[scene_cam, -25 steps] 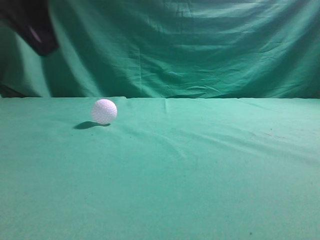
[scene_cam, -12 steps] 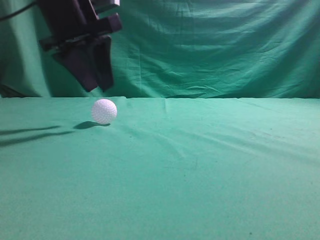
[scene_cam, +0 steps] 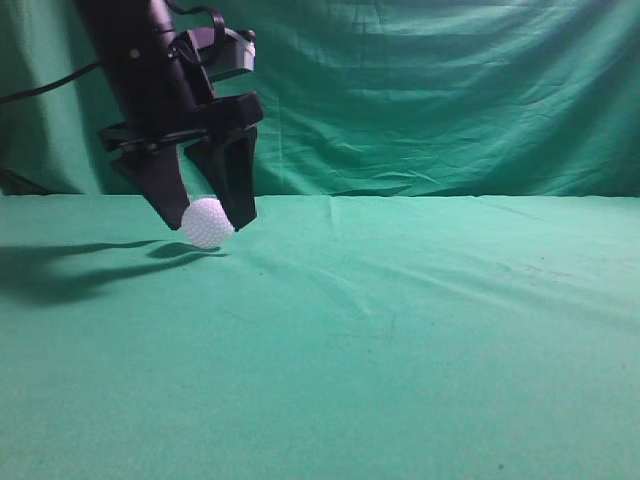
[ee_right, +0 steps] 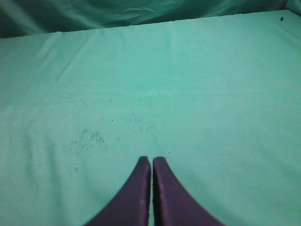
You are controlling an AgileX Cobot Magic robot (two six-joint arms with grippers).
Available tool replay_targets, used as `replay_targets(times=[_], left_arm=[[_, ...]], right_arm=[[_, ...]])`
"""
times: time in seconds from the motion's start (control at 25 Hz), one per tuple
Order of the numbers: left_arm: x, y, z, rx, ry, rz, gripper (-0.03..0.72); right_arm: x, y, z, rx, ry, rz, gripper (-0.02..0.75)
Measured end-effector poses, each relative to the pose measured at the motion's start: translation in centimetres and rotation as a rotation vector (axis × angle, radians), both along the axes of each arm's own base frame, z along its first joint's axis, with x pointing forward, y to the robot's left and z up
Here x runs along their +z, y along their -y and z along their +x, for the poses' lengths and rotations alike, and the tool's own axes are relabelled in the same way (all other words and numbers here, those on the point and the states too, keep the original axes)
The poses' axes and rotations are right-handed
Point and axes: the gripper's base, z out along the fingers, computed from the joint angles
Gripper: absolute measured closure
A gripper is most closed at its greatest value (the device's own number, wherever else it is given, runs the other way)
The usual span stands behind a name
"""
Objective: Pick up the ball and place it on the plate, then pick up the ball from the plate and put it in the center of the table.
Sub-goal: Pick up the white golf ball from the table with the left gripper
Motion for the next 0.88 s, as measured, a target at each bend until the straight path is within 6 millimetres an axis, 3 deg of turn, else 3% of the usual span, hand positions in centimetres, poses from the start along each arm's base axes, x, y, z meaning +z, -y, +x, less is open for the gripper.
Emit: replay_targets(times=[0.2, 0.44, 0.56, 0.64, 0.68, 0.72, 0.88], left_arm=[[-0.1, 0.1, 0.3, -0.001, -0.001, 0.0, 0.143], [-0.8, 0.1, 0.1, -0.008, -0.043, 0.014, 0.363], [-0.8, 0.1, 0.1, -0.014, -0.054, 0.017, 0.37], [-0.4, 0.2, 0.3, -0.028, -0.068, 0.026, 0.37], [0.0, 0.2, 0.4, -0.039, -0.07, 0.035, 0.411], [0.5, 0.3, 0.5, -0.044, -0.076, 0.042, 0.391], [3.7, 0.3, 1.2, -0.009, -0.091, 0.072, 0.391]], right_arm=[[0.0, 0.0, 0.0, 0.0, 0.0, 0.0, 0.738], [0.0, 0.0, 0.0, 0.0, 0.0, 0.0, 0.738], [0.0, 0.0, 0.0, 0.0, 0.0, 0.0, 0.738], [0.0, 0.0, 0.0, 0.0, 0.0, 0.0, 0.738], [0.0, 0.0, 0.0, 0.0, 0.0, 0.0, 0.738], [0.0, 0.0, 0.0, 0.0, 0.0, 0.0, 0.738], [0.0, 0.0, 0.0, 0.0, 0.0, 0.0, 0.738]])
